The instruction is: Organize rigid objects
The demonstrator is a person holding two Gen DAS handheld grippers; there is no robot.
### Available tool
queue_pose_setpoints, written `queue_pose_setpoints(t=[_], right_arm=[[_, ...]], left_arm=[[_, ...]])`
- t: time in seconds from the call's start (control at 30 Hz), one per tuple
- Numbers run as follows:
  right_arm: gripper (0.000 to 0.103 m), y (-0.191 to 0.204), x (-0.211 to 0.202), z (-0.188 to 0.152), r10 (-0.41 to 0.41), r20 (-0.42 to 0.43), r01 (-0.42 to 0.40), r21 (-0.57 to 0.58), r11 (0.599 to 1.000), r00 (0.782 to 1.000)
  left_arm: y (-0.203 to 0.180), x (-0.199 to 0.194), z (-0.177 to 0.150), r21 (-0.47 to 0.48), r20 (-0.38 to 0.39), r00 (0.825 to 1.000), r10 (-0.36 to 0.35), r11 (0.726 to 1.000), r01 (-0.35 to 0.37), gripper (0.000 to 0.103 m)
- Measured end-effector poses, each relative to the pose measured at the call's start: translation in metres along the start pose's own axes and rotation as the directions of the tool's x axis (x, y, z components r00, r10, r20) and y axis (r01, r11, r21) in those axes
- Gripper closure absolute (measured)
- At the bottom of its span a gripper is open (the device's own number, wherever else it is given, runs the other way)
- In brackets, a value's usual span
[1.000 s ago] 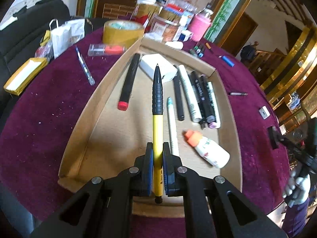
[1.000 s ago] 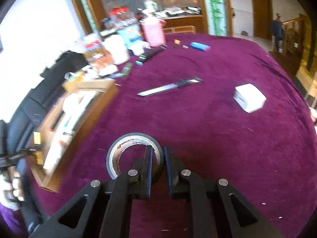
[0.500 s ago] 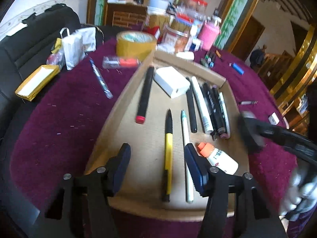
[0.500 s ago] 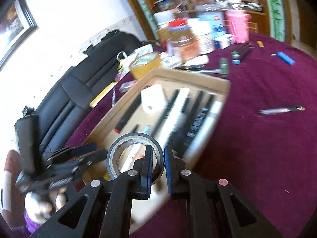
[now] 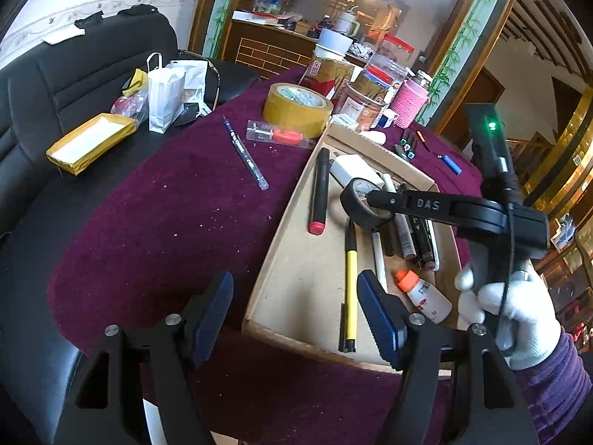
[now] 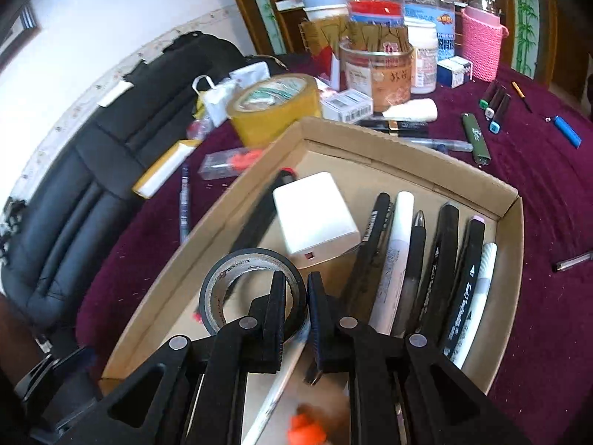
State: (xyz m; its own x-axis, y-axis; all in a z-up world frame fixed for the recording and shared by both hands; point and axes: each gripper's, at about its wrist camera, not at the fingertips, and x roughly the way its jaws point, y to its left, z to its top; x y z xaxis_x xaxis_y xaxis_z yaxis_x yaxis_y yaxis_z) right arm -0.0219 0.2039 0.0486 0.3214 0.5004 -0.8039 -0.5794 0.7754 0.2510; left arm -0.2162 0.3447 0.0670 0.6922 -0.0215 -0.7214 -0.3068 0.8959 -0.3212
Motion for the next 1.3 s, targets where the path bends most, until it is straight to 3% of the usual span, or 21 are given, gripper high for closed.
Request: queue_pose_setpoints(t=[0.1, 0.23, 0.33, 0.47, 0.53, 0.63, 0.77, 0.83, 0.9, 0.93, 0.97, 1.0, 1.03, 1.07, 1.1, 1.13, 1.17, 1.2, 1.23, 1.3], right_arm=[[0.083, -0.008, 0.006, 0.002, 0.037, -0.023, -0.036, 0.043, 0.998, 0.999], [0.056, -0.021, -0.011, 0.002, 0.074, 0.037, -0.077, 0.100, 0.992, 0.997], [0.055, -0.024, -0.023, 0.005, 0.066, 0.077, -0.072, 0.091, 0.993, 0.995], [0.055, -0.020, -0.022, 0.010, 0.236, 0.037, -0.239, 0.112, 0.965, 0.971], [0.050, -0.014, -0.013, 0.013, 0.267, 0.000, -0.265, 0.115, 0.957, 0.964], [0.050, -0.009, 0.006, 0.021, 0.202, -0.051, -0.197, 0.094, 0.976, 0.978], [0.050, -0.009, -0.026, 0.021, 0.093, 0.071, -0.096, 0.028, 0.995, 0.993], [0.050, -0.008, -0.055, 0.015, 0.051, 0.144, -0.048, -0.020, 0.999, 0.988], [0.046, -0.008, -0.095, -0.003, -0.035, 0.268, 0.054, -0.064, 0.996, 0.963], [0.034, -0.009, -0.116, -0.015, -0.092, 0.344, 0.121, -0.062, 0.991, 0.934], [0.021, -0.011, -0.139, -0.032, -0.154, 0.436, 0.191, -0.043, 0.981, 0.887], [0.000, -0.013, -0.159, -0.050, -0.193, 0.518, 0.237, -0.020, 0.971, 0.833], [0.000, -0.014, -0.173, -0.065, -0.214, 0.584, 0.263, 0.001, 0.965, 0.783], [0.000, -0.017, -0.189, -0.086, -0.231, 0.659, 0.281, 0.031, 0.959, 0.716], [0.000, -0.021, -0.197, -0.099, -0.235, 0.694, 0.285, 0.044, 0.958, 0.681], [0.000, -0.024, -0.203, -0.114, -0.243, 0.718, 0.291, 0.059, 0.955, 0.652], [0.000, -0.027, -0.206, -0.122, -0.267, 0.715, 0.306, 0.078, 0.949, 0.646], [0.000, -0.030, -0.205, -0.126, -0.283, 0.701, 0.313, 0.089, 0.945, 0.655], [0.000, -0.035, -0.203, -0.130, -0.296, 0.677, 0.317, 0.096, 0.943, 0.674], [0.000, -0.042, -0.194, -0.133, -0.319, 0.624, 0.330, 0.101, 0.938, 0.713]], left_arm=[[-0.001, -0.003, 0.000, -0.001, 0.026, 1.000, 0.005, 1.000, -0.005, 0.034], [-0.011, -0.012, 0.000, 0.025, 0.098, 0.994, 0.048, 0.998, -0.051, 0.025], [-0.020, -0.017, -0.001, 0.050, 0.133, 0.990, 0.056, 0.997, -0.063, 0.023], [-0.026, -0.021, 0.000, 0.044, 0.144, 0.989, 0.035, 0.998, -0.041, 0.023], [-0.030, -0.025, -0.001, 0.049, 0.157, 0.987, 0.040, 0.998, -0.048, 0.023], [-0.041, -0.035, -0.001, 0.075, 0.195, 0.980, 0.043, 0.995, -0.059, 0.023], [-0.054, -0.050, -0.004, 0.114, 0.268, 0.961, 0.070, 0.988, -0.104, 0.014], [-0.066, -0.057, -0.004, 0.136, 0.325, 0.938, 0.117, 0.976, -0.168, 0.011], [-0.078, -0.062, -0.005, 0.142, 0.380, 0.908, 0.174, 0.959, -0.244, 0.006], [-0.086, -0.066, -0.006, 0.133, 0.417, 0.884, 0.212, 0.948, -0.290, 0.005], [-0.094, -0.072, -0.008, 0.116, 0.458, 0.854, 0.247, 0.936, -0.333, 0.003], [-0.099, -0.076, -0.009, 0.106, 0.481, 0.837, 0.261, 0.931, -0.351, 0.000], [-0.107, -0.083, -0.011, 0.083, 0.508, 0.819, 0.267, 0.931, -0.355, 0.000], [-0.109, -0.085, -0.011, 0.061, 0.513, 0.817, 0.262, 0.939, -0.339, 0.000], [-0.110, -0.086, -0.009, 0.026, 0.510, 0.826, 0.239, 0.956, -0.292, 0.000], [-0.113, -0.082, -0.004, 0.015, 0.475, 0.861, 0.180, 0.977, -0.212, 0.000], [-0.116, -0.077, -0.001, 0.026, 0.441, 0.885, 0.149, 0.984, -0.179, 0.000], [-0.121, -0.071, 0.002, 0.039, 0.396, 0.908, 0.133, 0.986, -0.162, 0.000], [-0.129, -0.066, 0.002, 0.045, 0.375, 0.912, 0.164, 0.980, -0.195, 0.000], [-0.145, -0.064, -0.008, 0.067, 0.419, 0.875, 0.243, 0.953, -0.297, 0.000]])
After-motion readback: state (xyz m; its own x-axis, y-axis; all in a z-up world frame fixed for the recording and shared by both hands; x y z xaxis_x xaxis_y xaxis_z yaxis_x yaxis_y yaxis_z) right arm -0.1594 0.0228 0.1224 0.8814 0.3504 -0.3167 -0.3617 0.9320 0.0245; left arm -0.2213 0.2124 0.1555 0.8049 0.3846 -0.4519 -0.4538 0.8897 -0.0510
